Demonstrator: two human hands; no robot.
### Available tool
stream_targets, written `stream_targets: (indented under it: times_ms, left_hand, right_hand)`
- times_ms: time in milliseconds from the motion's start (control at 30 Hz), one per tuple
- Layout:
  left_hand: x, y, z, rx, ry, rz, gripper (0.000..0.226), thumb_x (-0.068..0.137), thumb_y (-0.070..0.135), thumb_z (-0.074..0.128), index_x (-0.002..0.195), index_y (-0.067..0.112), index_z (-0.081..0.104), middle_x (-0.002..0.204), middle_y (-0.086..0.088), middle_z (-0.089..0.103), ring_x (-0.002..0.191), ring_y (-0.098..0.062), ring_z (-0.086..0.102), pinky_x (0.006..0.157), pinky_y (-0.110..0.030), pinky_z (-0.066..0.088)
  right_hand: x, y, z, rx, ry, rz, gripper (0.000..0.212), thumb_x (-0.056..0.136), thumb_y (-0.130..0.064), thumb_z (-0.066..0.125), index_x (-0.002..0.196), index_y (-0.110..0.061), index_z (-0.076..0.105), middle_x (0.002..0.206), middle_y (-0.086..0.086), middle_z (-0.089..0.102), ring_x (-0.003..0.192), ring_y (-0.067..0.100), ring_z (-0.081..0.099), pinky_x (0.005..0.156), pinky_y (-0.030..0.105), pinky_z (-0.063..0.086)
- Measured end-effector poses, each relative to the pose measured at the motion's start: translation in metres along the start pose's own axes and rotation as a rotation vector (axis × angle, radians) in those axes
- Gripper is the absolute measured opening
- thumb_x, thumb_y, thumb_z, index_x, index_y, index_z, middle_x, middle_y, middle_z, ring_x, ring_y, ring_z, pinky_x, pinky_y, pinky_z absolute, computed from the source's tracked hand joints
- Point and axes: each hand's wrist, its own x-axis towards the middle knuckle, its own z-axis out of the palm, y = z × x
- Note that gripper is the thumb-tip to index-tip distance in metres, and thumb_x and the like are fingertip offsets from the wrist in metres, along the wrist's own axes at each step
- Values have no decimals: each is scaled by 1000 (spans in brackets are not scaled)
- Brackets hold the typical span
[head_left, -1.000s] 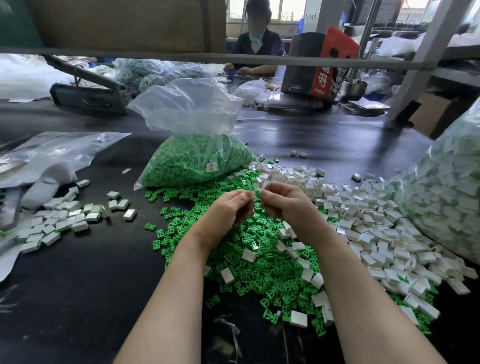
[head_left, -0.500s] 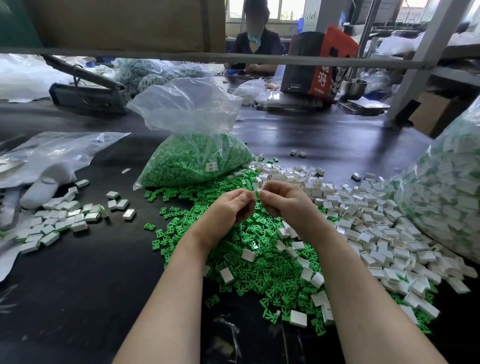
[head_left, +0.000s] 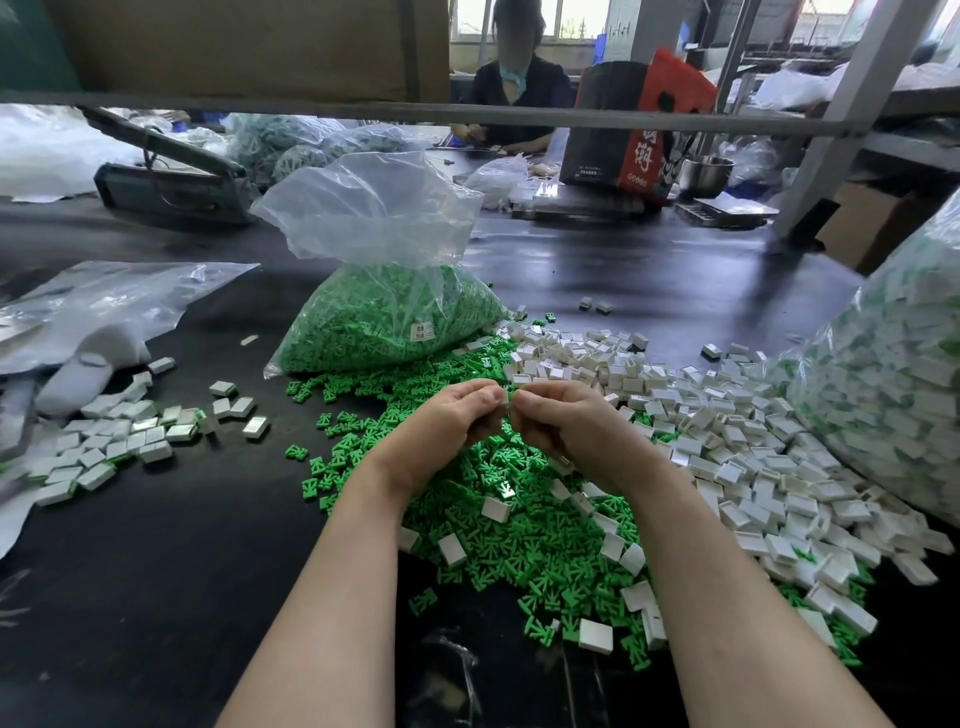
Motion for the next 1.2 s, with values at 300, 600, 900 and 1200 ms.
stream_targets:
  times_ms: [300, 600, 900, 1200]
  left_hand:
    - [0, 0, 2, 59, -22, -5, 28, 104, 16, 40, 79, 19, 52, 66, 10, 45, 58, -1, 40, 56, -9, 37]
    - [-5, 6, 3, 74, -92, -32, 32, 104, 16, 40, 73, 19, 51, 61, 10, 41, 51, 0, 38, 51, -9, 34]
    - [-6, 10, 6, 116, -102, -48, 30, 105, 16, 37, 76, 16, 44, 62, 7, 38, 49, -1, 33, 48, -10, 31]
    - [-2, 4, 5, 104, -69, -40, 28, 105, 17, 39, 78, 16, 49, 67, 7, 42, 58, -2, 39, 57, -11, 36]
  right_hand:
    - [3, 4, -4, 85, -23, 8, 18, 84, -25, 57, 68, -17, 62, 56, -6, 46, 48, 9, 31, 46, 22, 22]
    - [-2, 2, -9, 85, -105, 80, 19, 88, -24, 58, 70, -18, 58, 57, -4, 35, 48, 11, 23, 47, 28, 14]
    - [-7, -4, -5, 80, -83, 106, 16, 100, -14, 50, 91, -8, 61, 58, -9, 42, 49, 7, 26, 43, 17, 19]
    - [-6, -2, -2, 78, -70, 81, 27, 101, -16, 49, 78, -21, 62, 57, -13, 43, 49, 5, 28, 43, 15, 23]
